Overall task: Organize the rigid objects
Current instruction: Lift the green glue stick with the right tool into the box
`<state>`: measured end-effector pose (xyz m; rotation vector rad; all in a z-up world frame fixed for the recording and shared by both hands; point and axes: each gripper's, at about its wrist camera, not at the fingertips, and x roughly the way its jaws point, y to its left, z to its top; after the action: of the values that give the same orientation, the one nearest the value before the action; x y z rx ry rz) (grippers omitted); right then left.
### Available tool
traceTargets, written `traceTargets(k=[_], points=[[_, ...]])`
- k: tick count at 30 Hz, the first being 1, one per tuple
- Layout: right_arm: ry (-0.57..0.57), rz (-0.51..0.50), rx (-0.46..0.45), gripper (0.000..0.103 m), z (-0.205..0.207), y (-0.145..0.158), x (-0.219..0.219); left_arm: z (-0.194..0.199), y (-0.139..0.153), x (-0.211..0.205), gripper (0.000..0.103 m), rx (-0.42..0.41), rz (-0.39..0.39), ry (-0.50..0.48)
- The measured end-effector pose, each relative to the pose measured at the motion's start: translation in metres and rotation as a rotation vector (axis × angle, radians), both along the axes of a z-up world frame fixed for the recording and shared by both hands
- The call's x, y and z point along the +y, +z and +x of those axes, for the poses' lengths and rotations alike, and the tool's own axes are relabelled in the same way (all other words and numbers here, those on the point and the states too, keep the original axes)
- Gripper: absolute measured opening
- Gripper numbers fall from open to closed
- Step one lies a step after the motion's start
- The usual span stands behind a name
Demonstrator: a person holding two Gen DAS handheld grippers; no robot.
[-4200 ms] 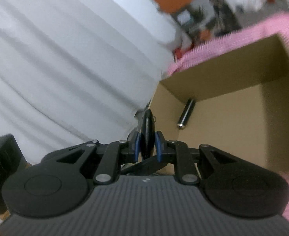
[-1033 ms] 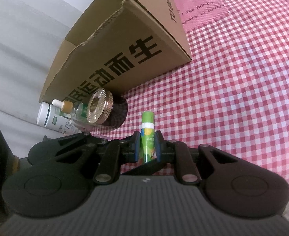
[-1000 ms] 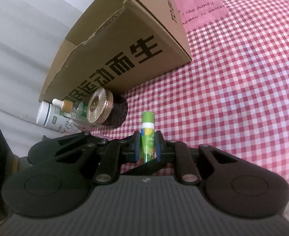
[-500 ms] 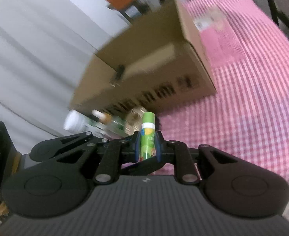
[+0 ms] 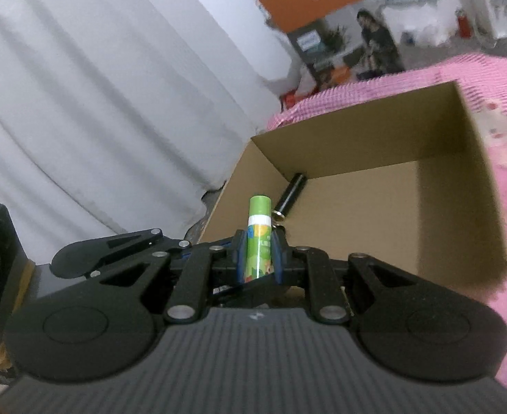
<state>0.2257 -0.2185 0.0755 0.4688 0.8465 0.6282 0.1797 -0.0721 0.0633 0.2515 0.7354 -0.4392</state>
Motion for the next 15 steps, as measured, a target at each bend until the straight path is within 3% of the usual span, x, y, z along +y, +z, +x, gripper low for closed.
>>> traceTargets(k=[7,15], points=[[0.050,0.006,0.199,0.014,0.104,-0.035,0.041,0.084,-0.026,0.032,0.037,0.204,0.025,0.072],[0.059,-0.026,0.337,0.014,0.164,-0.080,0.074,0.129,-0.064,0.034,0.038,0.279,0.159,0.138]])
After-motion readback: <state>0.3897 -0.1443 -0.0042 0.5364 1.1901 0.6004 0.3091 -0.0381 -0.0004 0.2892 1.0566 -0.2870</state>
